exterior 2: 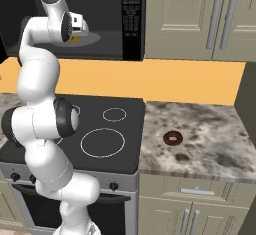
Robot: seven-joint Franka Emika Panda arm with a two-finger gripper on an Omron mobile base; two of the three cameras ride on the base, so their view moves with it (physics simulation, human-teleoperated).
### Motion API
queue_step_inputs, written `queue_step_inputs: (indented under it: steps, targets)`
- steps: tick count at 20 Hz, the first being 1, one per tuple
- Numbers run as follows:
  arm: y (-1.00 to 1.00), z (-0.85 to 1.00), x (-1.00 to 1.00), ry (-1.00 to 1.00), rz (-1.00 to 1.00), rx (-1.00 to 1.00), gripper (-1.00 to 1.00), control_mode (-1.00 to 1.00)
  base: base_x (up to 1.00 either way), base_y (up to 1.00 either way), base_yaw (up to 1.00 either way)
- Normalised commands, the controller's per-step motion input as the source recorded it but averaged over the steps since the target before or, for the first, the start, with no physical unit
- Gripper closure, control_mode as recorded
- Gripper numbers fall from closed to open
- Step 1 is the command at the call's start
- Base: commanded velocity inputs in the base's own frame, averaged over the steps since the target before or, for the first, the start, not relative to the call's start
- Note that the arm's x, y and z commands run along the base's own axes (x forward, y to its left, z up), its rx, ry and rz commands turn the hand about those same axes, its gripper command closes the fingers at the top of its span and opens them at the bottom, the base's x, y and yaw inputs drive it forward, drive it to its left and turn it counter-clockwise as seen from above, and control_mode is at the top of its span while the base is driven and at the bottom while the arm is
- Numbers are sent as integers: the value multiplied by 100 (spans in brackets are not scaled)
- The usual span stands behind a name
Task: Pick the mug from the counter and place it inside the microwave. Then close the microwave.
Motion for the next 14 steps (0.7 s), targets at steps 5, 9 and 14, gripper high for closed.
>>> queue_step_inputs:
  steps: [5,9,14]
  targets:
    - [0,0,0,0,0,0,-100,-100,0,0,0]
    - [0,2,-16,0,0,0,-100,-100,0,0,0]
    - [0,18,-85,-6,0,2,-100,-100,0,0,0]
